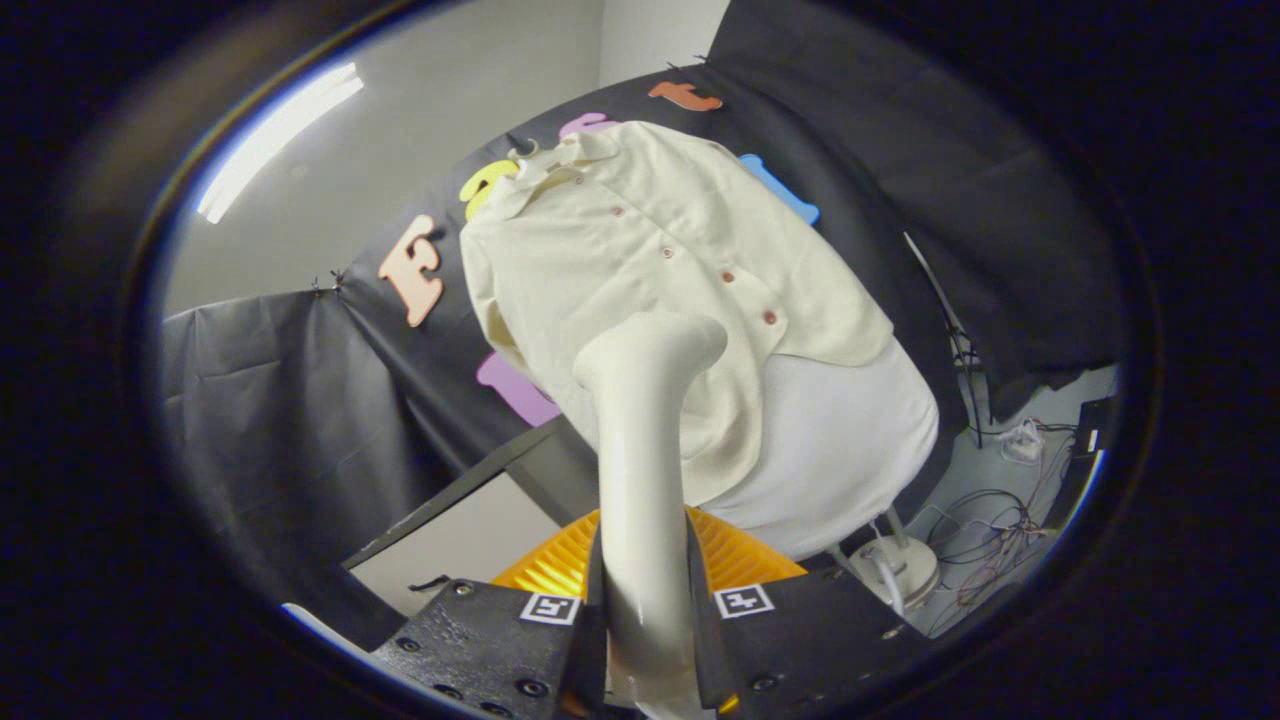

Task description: Iron the clothes twice with a garment steamer, once on the left side and once on the right side.

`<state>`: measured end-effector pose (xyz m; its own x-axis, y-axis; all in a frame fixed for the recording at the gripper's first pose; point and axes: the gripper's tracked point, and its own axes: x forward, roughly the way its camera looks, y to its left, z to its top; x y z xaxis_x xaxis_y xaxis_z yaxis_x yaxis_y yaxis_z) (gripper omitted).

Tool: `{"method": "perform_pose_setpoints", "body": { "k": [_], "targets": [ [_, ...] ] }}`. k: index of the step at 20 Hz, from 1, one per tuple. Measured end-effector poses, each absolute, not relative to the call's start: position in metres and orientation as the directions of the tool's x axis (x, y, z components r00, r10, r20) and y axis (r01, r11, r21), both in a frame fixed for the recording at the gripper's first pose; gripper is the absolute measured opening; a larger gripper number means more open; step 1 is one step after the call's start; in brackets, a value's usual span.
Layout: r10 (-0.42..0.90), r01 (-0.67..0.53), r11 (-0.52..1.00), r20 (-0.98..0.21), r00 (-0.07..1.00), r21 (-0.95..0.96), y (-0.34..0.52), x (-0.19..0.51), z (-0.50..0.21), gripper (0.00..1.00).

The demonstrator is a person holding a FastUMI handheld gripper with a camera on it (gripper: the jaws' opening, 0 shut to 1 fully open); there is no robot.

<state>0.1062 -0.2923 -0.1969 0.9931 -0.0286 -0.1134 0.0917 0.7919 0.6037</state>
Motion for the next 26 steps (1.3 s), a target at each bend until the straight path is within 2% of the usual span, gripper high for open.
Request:
{"method": "perform_pose_setpoints", "body": {
  "k": [5,9,16,20,26],
  "targets": [
    [0.046,-0.026,0.825,-0.021,0.999,0.564,-0.203,0.097,-0.132,0.34],
    [0.026,0.002,0.894,-0.056,0.998,0.448,-0.155,0.083,-0.094,0.34],
    [0.13,-0.122,0.948,-0.008,0.991,0.294,-0.051,0.037,-0.022,0.34],
    [0.176,-0.189,0.948,0.075,0.982,0.255,0.005,0.009,0.023,0.34],
    [0.191,-0.199,0.97,0.066,0.979,0.138,0.057,-0.031,0.011,0.34]
  ]
}}
